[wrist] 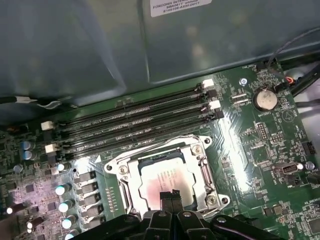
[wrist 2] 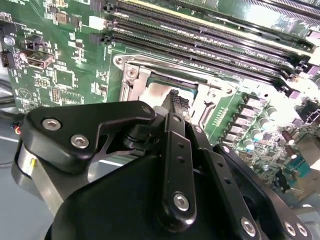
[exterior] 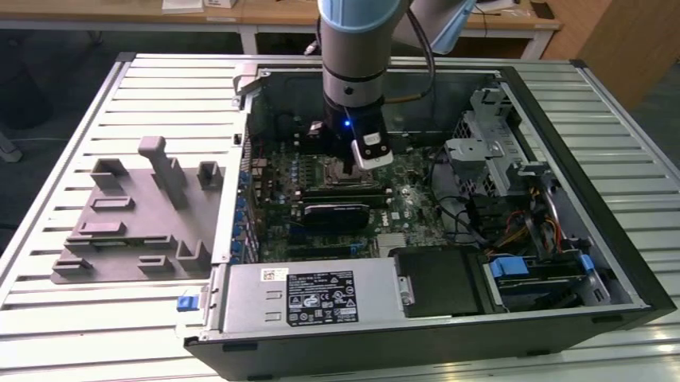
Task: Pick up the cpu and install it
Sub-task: 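Install the second cpu locking lever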
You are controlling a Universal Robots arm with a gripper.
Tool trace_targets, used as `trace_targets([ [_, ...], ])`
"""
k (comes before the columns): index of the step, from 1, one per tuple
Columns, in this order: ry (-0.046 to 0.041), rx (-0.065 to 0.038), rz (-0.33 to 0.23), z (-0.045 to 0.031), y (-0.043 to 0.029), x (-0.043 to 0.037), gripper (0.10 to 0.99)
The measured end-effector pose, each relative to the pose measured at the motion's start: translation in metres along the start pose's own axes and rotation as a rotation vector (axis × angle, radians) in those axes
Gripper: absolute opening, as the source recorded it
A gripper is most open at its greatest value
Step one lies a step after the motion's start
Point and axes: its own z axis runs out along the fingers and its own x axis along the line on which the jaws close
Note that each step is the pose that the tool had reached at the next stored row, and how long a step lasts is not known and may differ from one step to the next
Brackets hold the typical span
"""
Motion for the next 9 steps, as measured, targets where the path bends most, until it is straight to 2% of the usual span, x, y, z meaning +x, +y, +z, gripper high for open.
trace_targets([
  [1, -0.0013, 0.005, 0.000, 0.0004, 0.0032, 0.0009, 0.106],
  [4, -0.0020, 0.007, 0.000, 0.0016, 0.0109, 0.0031, 0.106],
  [9, -0.0028, 0.010, -0.001, 0.0018, 0.0122, 0.0034, 0.106],
])
